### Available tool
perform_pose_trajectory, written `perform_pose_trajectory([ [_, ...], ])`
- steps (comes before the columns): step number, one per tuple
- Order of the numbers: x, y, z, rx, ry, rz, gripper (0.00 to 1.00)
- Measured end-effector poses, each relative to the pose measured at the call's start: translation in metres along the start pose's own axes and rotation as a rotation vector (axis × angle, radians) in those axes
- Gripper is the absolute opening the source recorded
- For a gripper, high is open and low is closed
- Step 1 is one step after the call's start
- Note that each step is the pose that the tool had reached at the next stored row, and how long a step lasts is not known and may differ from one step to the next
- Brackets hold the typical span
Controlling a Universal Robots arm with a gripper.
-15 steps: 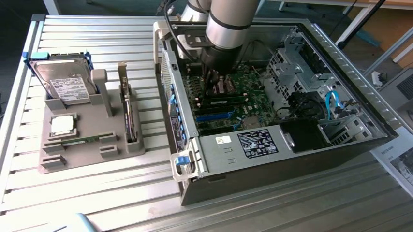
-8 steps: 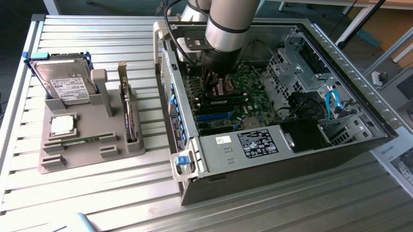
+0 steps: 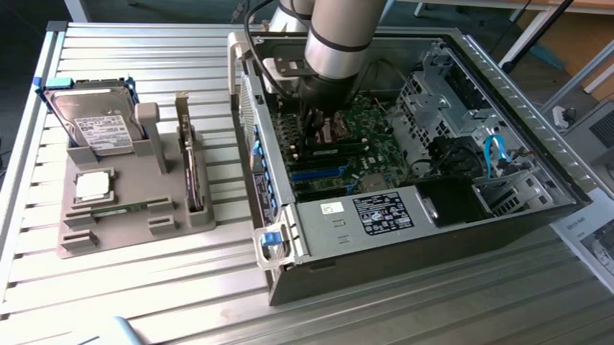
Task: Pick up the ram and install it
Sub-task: 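Press down the ram until it locks into place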
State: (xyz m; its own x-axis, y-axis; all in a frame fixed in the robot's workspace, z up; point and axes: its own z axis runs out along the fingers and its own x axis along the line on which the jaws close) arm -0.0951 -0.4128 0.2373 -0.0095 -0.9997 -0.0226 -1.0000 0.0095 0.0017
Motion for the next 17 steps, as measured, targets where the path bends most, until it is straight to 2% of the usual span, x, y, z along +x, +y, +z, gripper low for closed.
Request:
perform_pose_trajectory([
  [17,0.0005,0.0,0.0042,0.0,0.0,0.0,0.1],
])
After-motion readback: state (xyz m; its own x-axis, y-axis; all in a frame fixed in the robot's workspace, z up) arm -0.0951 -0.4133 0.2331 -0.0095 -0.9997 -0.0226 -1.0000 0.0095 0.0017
